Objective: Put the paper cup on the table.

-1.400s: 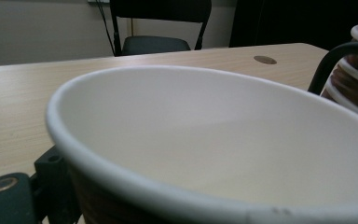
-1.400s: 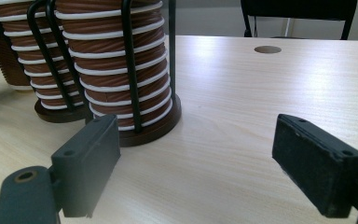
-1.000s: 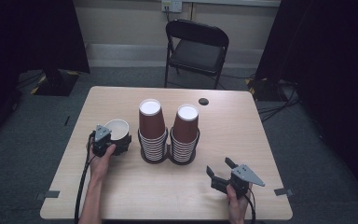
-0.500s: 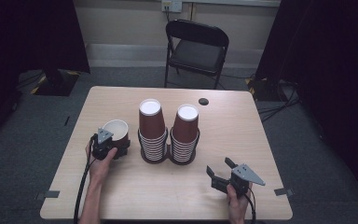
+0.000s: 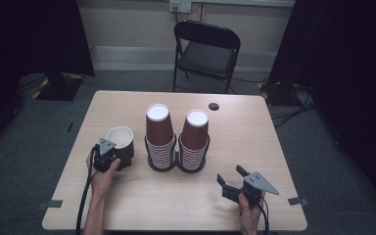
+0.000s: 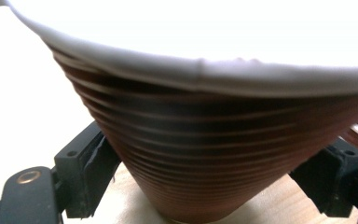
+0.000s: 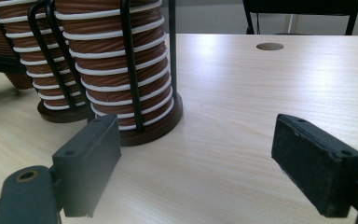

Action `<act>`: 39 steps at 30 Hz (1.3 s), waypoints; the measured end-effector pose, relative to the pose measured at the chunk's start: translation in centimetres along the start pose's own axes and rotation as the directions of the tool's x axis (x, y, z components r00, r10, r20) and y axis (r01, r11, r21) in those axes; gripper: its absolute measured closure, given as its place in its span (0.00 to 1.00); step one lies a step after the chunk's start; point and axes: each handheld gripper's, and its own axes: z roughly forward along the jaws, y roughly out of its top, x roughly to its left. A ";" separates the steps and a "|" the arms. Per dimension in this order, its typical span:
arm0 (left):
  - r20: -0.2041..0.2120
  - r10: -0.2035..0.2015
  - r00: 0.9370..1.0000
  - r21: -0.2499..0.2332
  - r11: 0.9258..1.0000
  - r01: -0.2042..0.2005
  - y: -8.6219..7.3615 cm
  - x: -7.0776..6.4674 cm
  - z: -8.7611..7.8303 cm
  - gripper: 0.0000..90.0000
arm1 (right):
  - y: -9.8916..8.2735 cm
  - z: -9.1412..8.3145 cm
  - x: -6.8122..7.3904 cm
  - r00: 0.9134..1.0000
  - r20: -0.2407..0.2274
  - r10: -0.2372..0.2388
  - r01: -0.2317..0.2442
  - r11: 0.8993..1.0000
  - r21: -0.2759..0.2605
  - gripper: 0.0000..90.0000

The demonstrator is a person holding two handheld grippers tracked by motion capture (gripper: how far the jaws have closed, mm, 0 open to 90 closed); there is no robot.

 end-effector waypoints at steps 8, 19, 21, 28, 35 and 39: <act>0.000 -0.007 1.000 -0.012 1.000 0.007 -0.6 -0.1 -0.7 0.17 | 0.0 0.0 0.0 1.000 0.001 -0.001 0.001 1.000 0.000 0.17; -0.005 -0.003 1.000 -0.025 1.000 0.003 -1.1 0.0 -1.6 0.17 | 0.0 0.0 0.1 1.000 -0.004 0.001 -0.001 1.000 0.003 0.17; -0.004 -0.002 1.000 -0.031 1.000 0.002 -1.2 0.0 -1.8 0.17 | 0.0 0.0 0.1 1.000 -0.003 -0.001 0.001 1.000 0.001 0.17; 0.019 0.010 1.000 -0.066 0.998 -0.009 -1.5 -0.2 -3.1 0.17 | 0.0 0.0 0.1 1.000 -0.005 -0.001 0.001 1.000 0.001 0.17; 0.037 0.007 0.999 -0.103 0.995 -0.004 -2.0 -0.9 -4.7 0.17 | 0.0 -0.1 0.0 1.000 -0.004 0.002 -0.002 1.000 -0.004 0.17; 0.070 0.008 0.998 -0.128 0.992 0.001 -2.4 -1.5 -5.7 0.17 | 0.0 -0.1 0.0 1.000 -0.005 0.001 -0.001 1.000 -0.004 0.17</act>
